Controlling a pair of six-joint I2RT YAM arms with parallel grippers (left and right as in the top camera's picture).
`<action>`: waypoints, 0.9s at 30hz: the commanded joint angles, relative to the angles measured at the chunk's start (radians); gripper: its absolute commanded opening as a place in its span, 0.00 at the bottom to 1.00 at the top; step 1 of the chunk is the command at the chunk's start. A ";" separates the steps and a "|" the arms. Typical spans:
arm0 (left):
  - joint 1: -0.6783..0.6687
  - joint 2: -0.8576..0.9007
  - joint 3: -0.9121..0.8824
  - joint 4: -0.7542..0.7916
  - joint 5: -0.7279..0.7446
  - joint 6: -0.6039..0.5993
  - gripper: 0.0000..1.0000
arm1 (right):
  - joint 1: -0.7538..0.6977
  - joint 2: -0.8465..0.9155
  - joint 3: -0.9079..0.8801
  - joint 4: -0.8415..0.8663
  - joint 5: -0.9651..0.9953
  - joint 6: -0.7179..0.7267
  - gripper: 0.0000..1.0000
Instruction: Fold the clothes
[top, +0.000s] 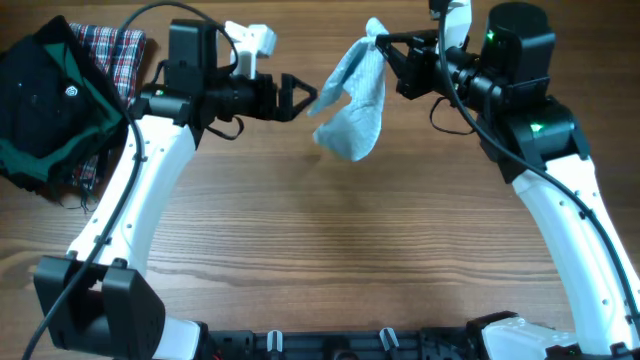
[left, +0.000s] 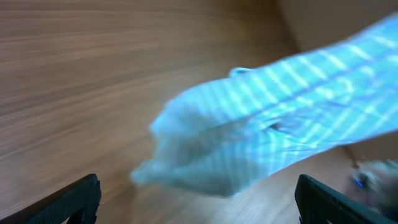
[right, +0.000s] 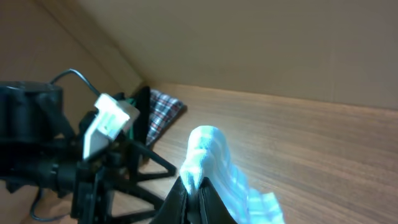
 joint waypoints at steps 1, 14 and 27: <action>-0.037 -0.012 -0.030 0.006 0.128 0.127 1.00 | 0.002 -0.040 0.022 0.016 -0.058 0.015 0.04; -0.108 0.006 -0.100 0.042 0.151 0.413 1.00 | 0.002 -0.045 0.023 0.097 -0.233 0.093 0.04; -0.108 0.027 -0.100 0.099 0.061 0.399 1.00 | 0.002 -0.098 0.023 0.129 -0.285 0.142 0.04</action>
